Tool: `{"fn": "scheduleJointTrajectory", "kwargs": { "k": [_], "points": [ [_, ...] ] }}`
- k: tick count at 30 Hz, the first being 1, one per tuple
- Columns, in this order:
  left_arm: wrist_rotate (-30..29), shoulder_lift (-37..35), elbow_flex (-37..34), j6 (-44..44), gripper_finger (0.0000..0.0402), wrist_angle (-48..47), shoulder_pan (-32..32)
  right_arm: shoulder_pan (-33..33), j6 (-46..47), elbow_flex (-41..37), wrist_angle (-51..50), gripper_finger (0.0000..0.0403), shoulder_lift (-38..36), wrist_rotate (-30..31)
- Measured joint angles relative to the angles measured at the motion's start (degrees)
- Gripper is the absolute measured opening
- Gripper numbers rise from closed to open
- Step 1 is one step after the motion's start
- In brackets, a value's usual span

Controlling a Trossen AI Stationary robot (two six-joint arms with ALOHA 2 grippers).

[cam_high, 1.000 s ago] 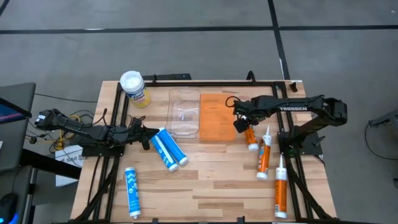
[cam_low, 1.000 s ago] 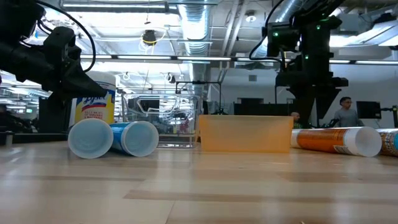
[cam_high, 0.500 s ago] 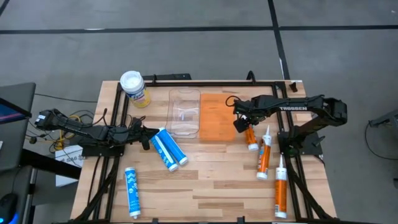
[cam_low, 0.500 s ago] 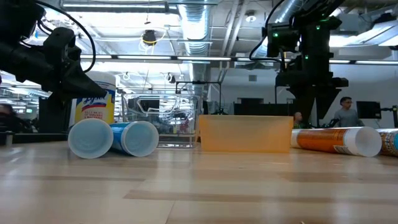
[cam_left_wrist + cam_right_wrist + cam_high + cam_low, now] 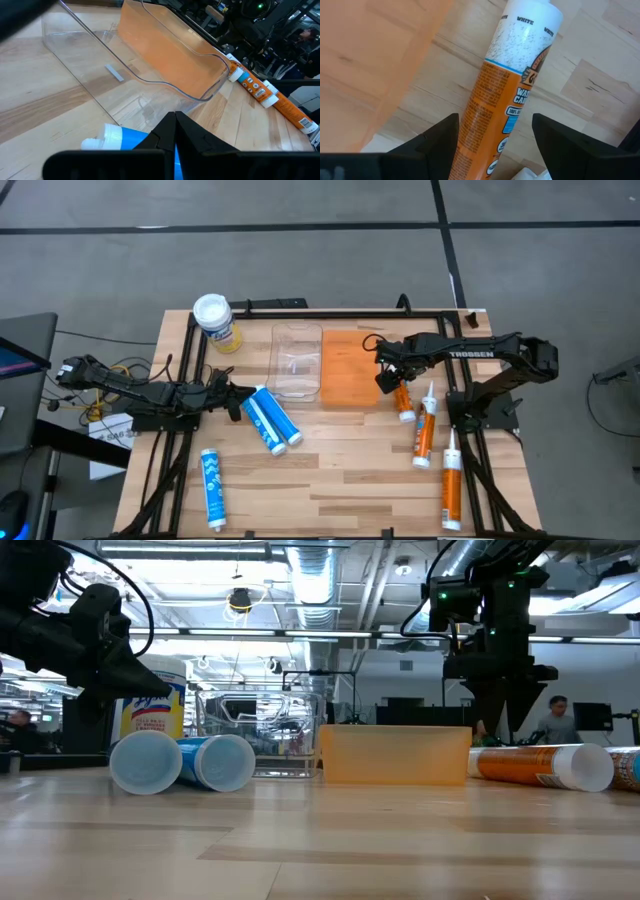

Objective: Pick & place silicon tubes, Sealant and Lysol wipes
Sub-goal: Put the top orange sealant into the orange bin

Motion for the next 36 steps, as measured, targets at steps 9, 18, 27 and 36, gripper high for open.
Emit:
{"fn": "scheduleJointTrajectory", "kwargs": {
  "k": [9, 18, 27, 36],
  "points": [
    [0.0, 0.0, 0.0, 0.0, 0.0, 0.0, 0.0, 0.0, 0.6, 0.0, 0.3, 0.0245, 0.0, 0.5],
    [0.0, 0.0, 0.0, -0.1, 0.0, 0.0, 0.0, 0.0, 0.8, 0.0, 1.3, 0.0245, 0.0, 1.8],
    [0.0, 0.0, 0.0, -0.1, 0.0, 0.0, 0.0, 1.5, 6.8, 0.0, 1.0, 0.0245, 0.0, 4.5],
    [0.6, 0.0, 0.0, -0.2, 0.0, 0.0, 0.0, 0.5, 17.1, -4.8, 1.6, 0.0245, 0.1, 3.6]
  ]
}}
